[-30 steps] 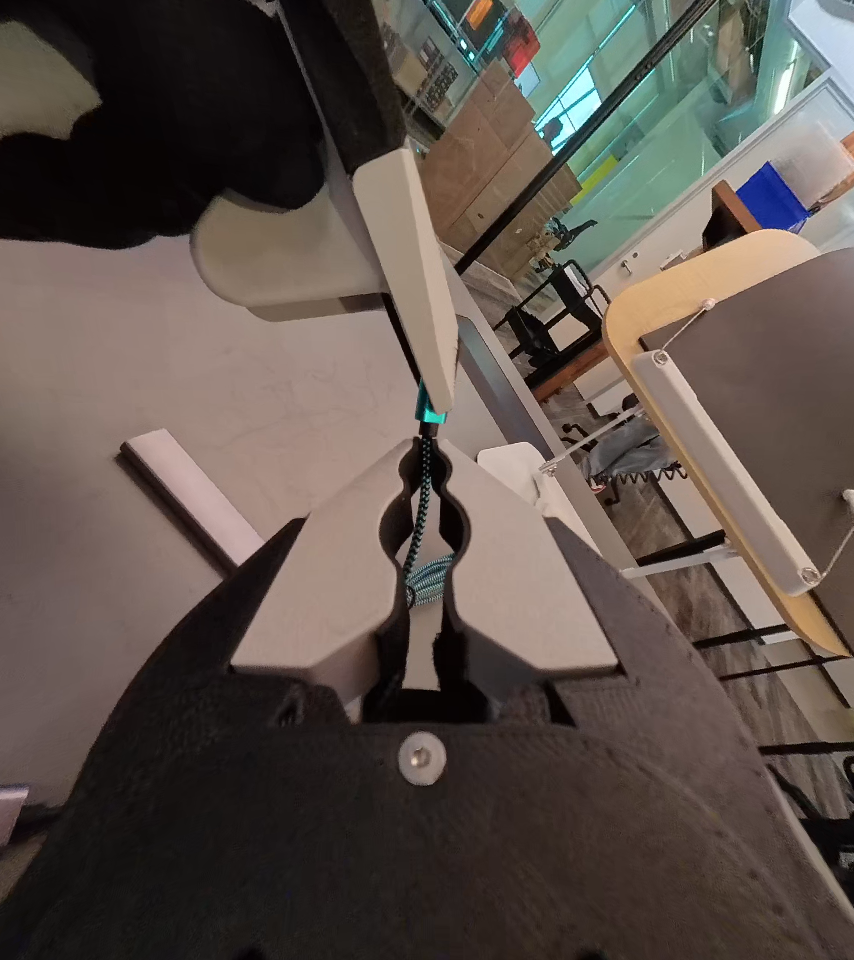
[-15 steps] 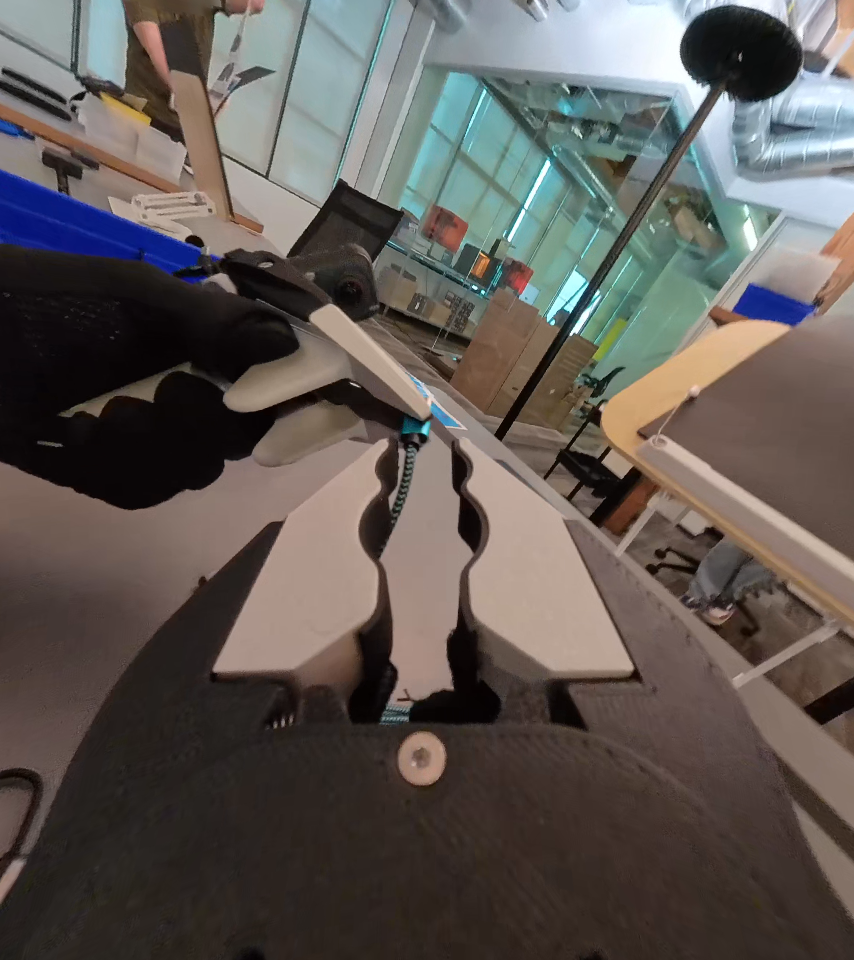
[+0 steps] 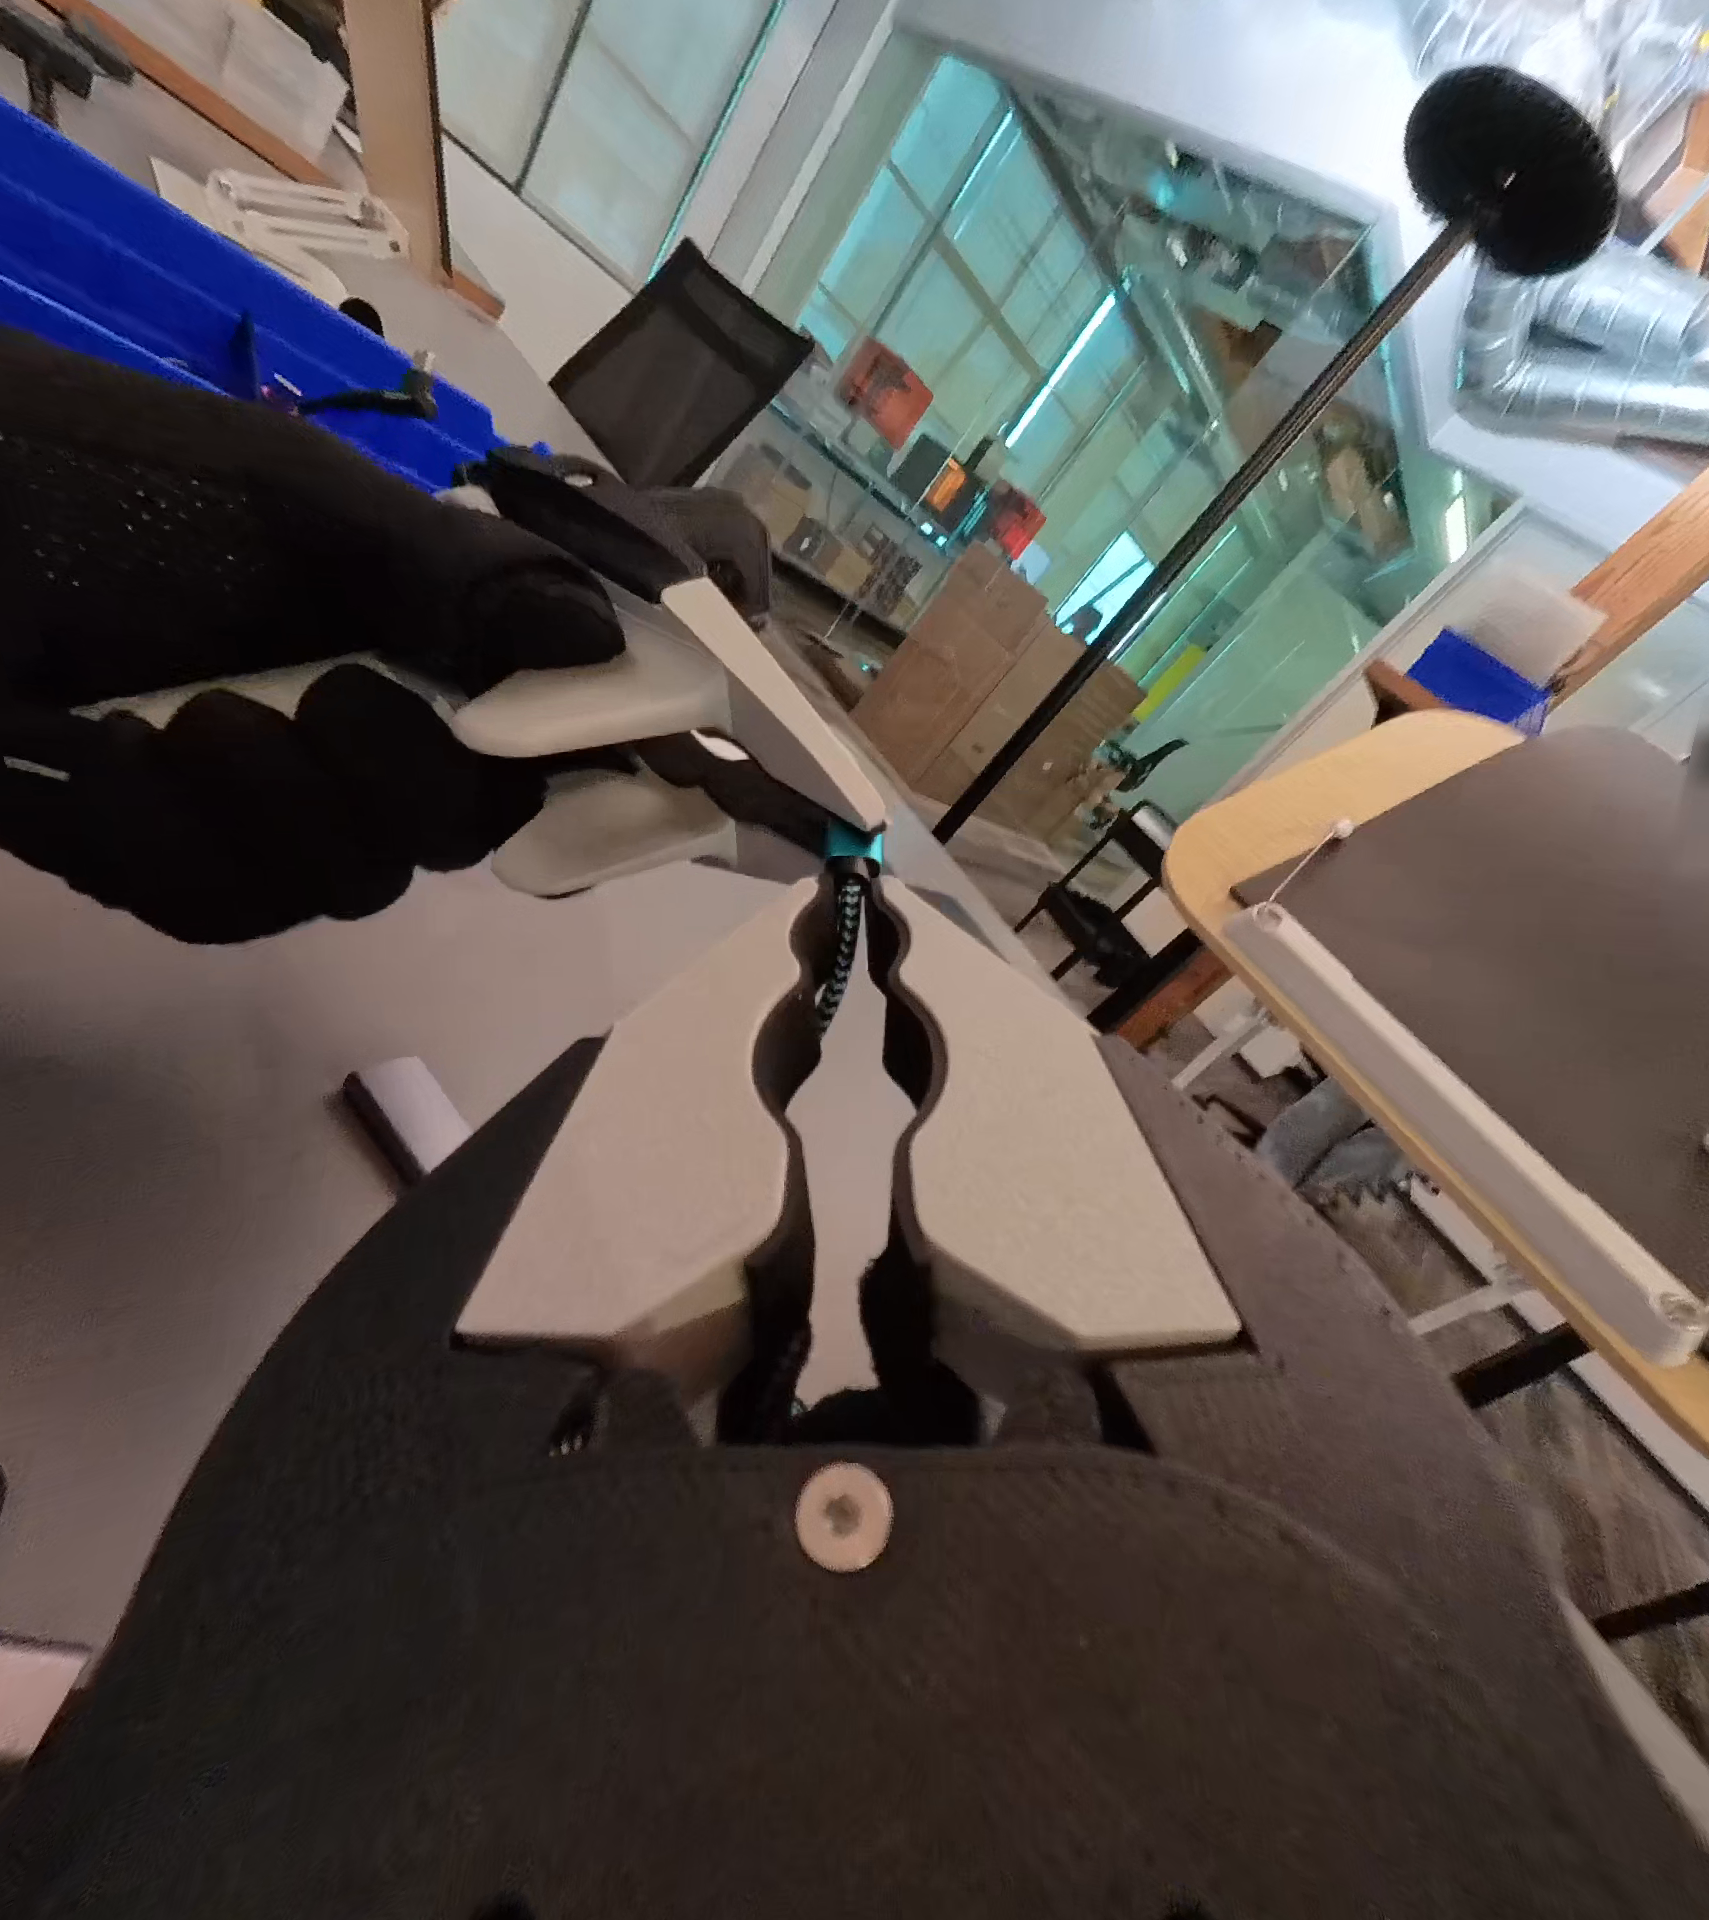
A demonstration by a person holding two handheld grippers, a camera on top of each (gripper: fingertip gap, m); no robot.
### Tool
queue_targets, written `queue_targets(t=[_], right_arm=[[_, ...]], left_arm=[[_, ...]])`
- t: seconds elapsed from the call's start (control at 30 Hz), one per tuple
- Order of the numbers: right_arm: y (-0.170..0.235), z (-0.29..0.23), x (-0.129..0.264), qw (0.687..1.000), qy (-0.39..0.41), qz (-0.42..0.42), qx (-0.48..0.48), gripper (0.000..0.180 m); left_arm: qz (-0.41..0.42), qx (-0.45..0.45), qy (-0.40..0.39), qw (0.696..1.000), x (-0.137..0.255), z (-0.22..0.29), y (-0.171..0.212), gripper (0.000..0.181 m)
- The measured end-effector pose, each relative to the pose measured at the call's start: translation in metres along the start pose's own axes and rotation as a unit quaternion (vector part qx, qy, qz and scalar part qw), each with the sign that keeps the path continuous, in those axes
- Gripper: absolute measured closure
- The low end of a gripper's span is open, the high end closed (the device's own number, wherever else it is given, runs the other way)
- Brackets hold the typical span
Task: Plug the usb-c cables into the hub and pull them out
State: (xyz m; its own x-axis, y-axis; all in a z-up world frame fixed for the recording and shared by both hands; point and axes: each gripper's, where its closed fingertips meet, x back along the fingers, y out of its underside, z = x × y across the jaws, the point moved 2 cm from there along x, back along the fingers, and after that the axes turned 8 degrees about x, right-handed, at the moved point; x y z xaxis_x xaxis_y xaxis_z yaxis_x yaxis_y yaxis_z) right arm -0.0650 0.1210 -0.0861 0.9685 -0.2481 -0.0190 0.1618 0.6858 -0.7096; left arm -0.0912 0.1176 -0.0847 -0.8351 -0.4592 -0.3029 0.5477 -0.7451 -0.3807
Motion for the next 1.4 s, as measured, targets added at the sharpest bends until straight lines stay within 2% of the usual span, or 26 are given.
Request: queue_targets(t=[0.13,0.27,0.37,0.67,0.87,1.13,1.4], right_arm=[[0.010,-0.003,-0.002,0.999,-0.028,-0.011,-0.034,0.178],[0.018,-0.005,-0.003,0.998,-0.045,-0.026,-0.046,0.178],[0.018,-0.007,-0.002,0.998,-0.052,-0.023,-0.040,0.178],[0.012,-0.016,-0.001,0.997,-0.076,-0.005,-0.029,0.178],[0.007,-0.011,0.000,0.995,-0.071,0.017,-0.062,0.177],[0.006,-0.006,-0.001,0.993,-0.054,0.033,-0.096,0.166],[0.001,-0.004,-0.001,0.994,-0.032,0.045,-0.096,0.170]], left_arm=[[0.006,-0.083,-0.087,0.993,0.007,-0.006,-0.006,0.174],[-0.011,-0.162,-0.185,0.969,0.015,-0.010,-0.007,0.173],[-0.039,-0.154,-0.210,0.965,0.015,-0.012,-0.001,0.170],[-0.026,-0.076,-0.124,0.989,0.016,-0.007,0.003,0.177],[0.006,-0.041,-0.067,0.997,0.013,-0.004,0.001,0.177],[0.039,-0.019,-0.029,0.999,0.008,-0.004,-0.001,0.177],[0.054,0.003,0.016,0.998,0.001,-0.002,0.000,0.177]])
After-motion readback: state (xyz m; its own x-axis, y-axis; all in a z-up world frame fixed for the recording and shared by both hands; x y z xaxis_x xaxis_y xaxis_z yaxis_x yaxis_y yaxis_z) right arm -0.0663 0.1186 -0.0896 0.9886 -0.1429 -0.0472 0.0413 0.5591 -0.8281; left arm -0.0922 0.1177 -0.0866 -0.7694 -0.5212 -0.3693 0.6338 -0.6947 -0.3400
